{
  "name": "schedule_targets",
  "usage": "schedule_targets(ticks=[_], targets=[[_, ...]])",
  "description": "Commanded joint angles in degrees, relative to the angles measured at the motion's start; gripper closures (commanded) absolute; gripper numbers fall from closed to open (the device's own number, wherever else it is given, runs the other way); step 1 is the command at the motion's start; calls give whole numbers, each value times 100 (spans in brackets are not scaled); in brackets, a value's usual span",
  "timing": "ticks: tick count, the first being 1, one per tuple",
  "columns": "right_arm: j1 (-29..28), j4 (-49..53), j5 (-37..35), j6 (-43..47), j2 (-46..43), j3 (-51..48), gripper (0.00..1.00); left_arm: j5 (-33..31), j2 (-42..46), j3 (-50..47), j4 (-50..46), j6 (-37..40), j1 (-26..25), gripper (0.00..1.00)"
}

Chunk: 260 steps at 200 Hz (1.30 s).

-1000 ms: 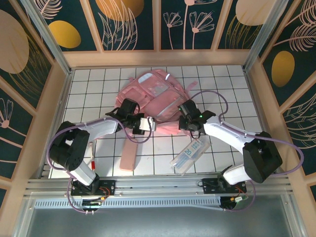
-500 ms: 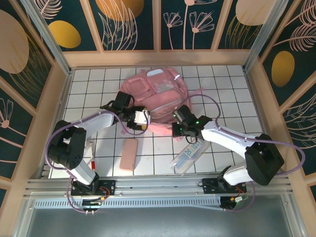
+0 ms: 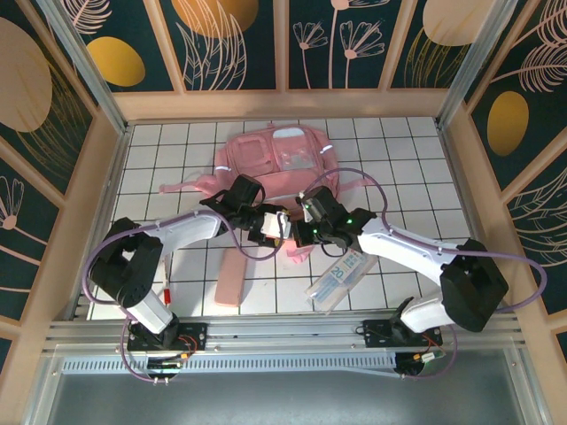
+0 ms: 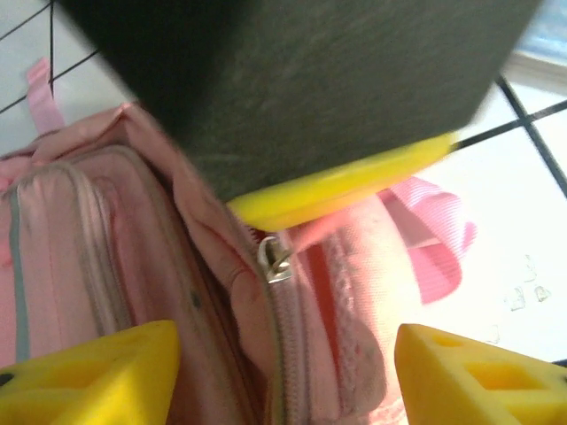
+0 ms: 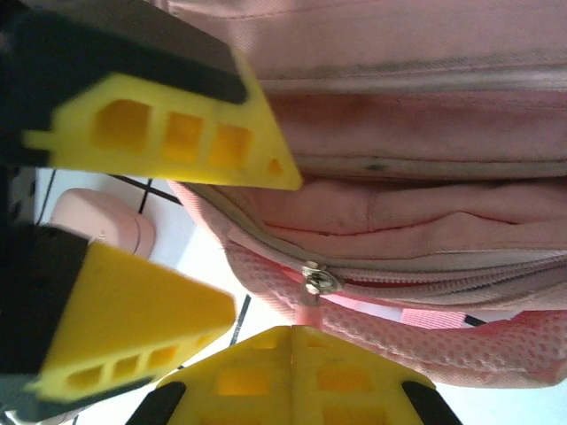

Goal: Pack the student bag

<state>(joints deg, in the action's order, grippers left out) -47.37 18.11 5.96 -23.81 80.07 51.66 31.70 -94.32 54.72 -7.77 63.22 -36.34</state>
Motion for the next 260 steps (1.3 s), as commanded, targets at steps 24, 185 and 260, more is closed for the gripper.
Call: schedule_targets(ticks=[24, 185, 260], targets=[[-29, -149, 250, 88, -143, -255, 100, -195, -174, -68, 233, -86, 18, 75], [-508, 488, -1057, -1731, 1151, 678, 60, -727, 504, -908, -139, -148, 318, 47], [-489, 664, -1590, -1763, 1572, 918, 66, -230, 890, -1065, -427, 241, 1167, 36]])
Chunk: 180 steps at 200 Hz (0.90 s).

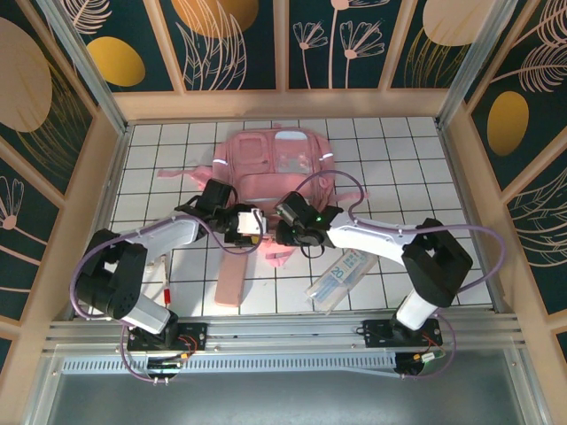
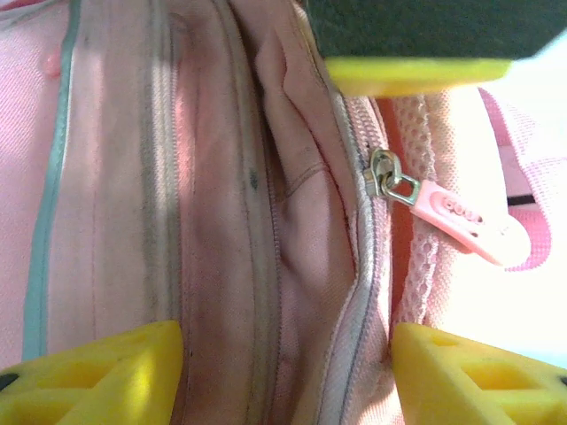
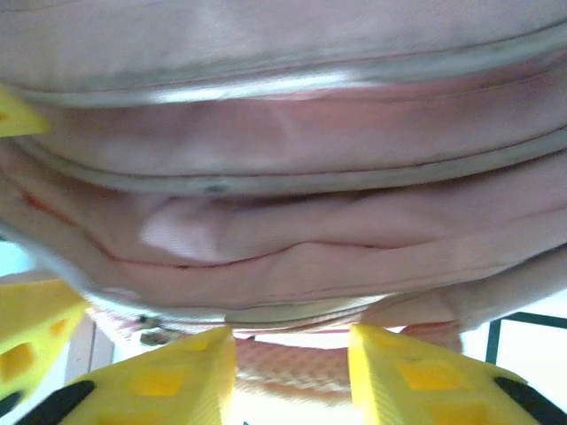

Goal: Pack the student bag

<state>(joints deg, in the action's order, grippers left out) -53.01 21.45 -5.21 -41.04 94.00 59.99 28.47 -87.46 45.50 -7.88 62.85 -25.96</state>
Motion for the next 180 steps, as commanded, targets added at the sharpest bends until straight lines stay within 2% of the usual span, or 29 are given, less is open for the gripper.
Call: schedule_targets(ticks=[1, 16, 32, 41, 64, 97, 108, 117, 126, 142, 168, 180], targets=[[82, 327, -477, -38, 189, 80, 67, 78, 208, -149, -416, 283, 136, 36], [192, 214, -416, 53, 228, -3, 75, 111, 287, -121, -547, 332, 226, 36], [303, 175, -414, 133, 281, -23, 79, 268, 414, -80, -687, 315, 258, 36], [352, 177, -453, 188, 296, -21, 80, 219, 468, -76, -816, 361, 258, 36], [529, 142, -384, 300, 248, -69, 80, -375, 441, -213, -928, 521, 262, 37], [758, 100, -257, 512, 135, -188, 80, -453, -53, 50, -829, 576, 266, 42], [817, 76, -200, 571, 95, -211, 80, -446, -243, 207, -815, 594, 261, 49], [836, -1, -95, 683, 44, -231, 80, -374, -359, 304, -791, 603, 262, 51], [836, -48, -10, 761, -21, -230, 80, -279, -452, 394, -748, 618, 258, 58], [828, -52, 315, 960, -113, -176, 79, -131, -539, 515, -652, 559, 250, 62], [749, 386, 574, 961, -138, 122, 67, 90, -539, 524, -423, 462, 244, 73], [640, 551, 475, 815, -162, 225, 62, 114, -535, 489, -373, 488, 223, 86]])
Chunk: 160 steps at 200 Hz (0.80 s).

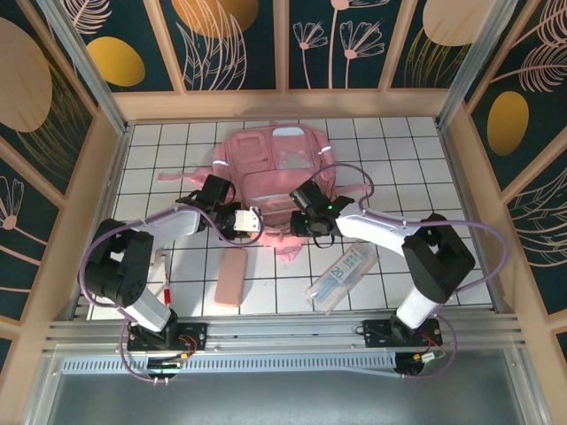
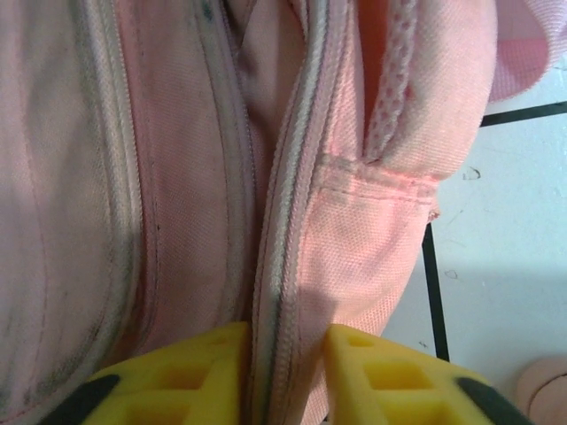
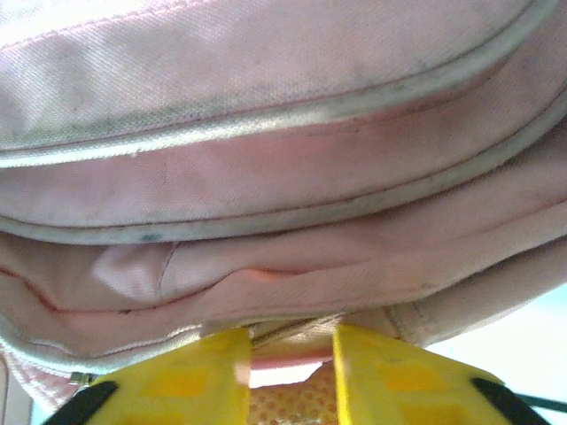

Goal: Pack the student bag

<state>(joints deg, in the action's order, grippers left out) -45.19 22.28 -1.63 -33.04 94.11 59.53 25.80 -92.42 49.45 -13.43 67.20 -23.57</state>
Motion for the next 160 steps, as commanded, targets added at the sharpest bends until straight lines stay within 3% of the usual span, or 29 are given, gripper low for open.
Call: schedule_targets(ticks=[1, 10, 29, 67, 160], targets=[[-154, 473, 113, -2, -182, 275, 62, 381, -35, 92, 187, 59, -20, 87], [-218, 549, 93, -182, -196, 321, 59, 410, -30, 81, 192, 71, -33, 100], [-358, 611, 93, -523, -171, 394, 55, 649, 17, 94, 170, -79, -33, 100], [-677, 964, -582, -851, -84, 791, 52, 1254, 256, -39, 356, -303, -33, 100], [-1008, 1221, -1023, -1295, -33, 979, 51, 1307, 321, -32, 337, -401, -33, 100]])
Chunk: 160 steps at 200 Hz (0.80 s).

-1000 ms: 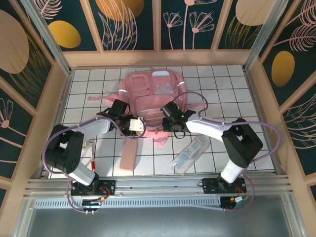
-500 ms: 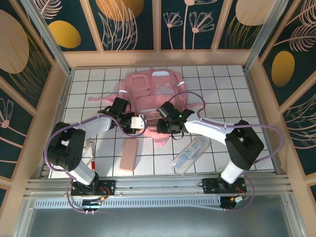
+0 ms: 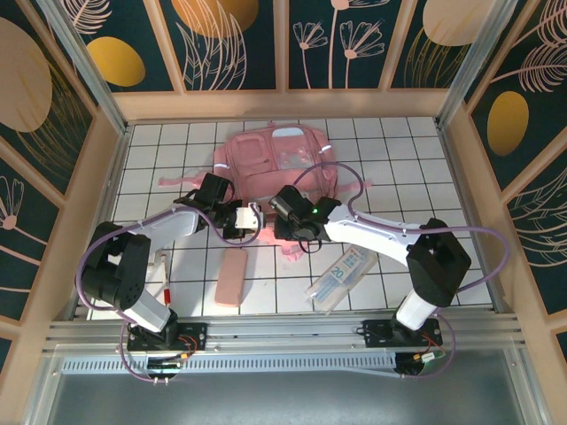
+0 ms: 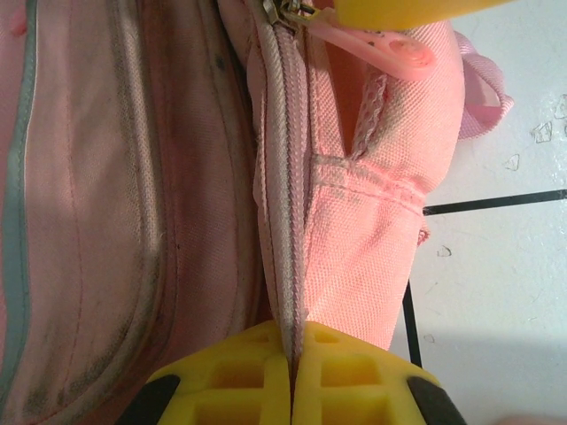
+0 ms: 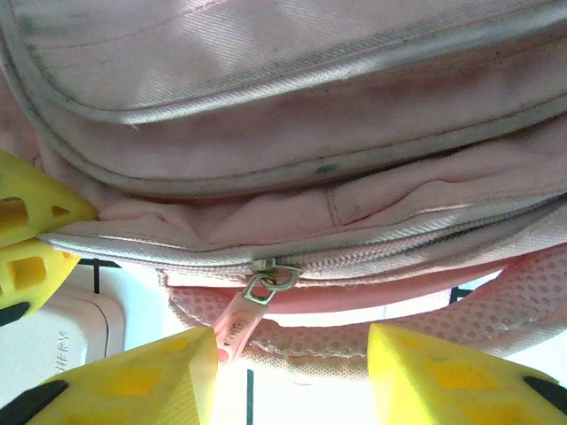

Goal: Pack the student bag

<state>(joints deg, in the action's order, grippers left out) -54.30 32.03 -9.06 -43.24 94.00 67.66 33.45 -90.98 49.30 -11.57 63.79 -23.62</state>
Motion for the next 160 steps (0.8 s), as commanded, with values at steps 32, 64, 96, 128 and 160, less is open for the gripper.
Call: schedule_targets(ticks=[32, 64, 96, 128, 160], targets=[[-227, 456, -637, -800, 377, 419, 49, 634, 168, -6, 225, -178, -29, 100], [-374, 595, -942, -1130, 577, 733, 47, 666, 186, -17, 226, -196, -27, 100], [-387, 965, -1317, -1208, 795, 906, 52, 628, 203, -12, 209, -170, -29, 100], [-405, 1134, -1533, -1304, 745, 746, 66, 584, 200, -26, 225, -154, -29, 100], [-400, 1255, -1666, -1351, 614, 645, 73, 548, 194, -26, 234, -141, -28, 100]])
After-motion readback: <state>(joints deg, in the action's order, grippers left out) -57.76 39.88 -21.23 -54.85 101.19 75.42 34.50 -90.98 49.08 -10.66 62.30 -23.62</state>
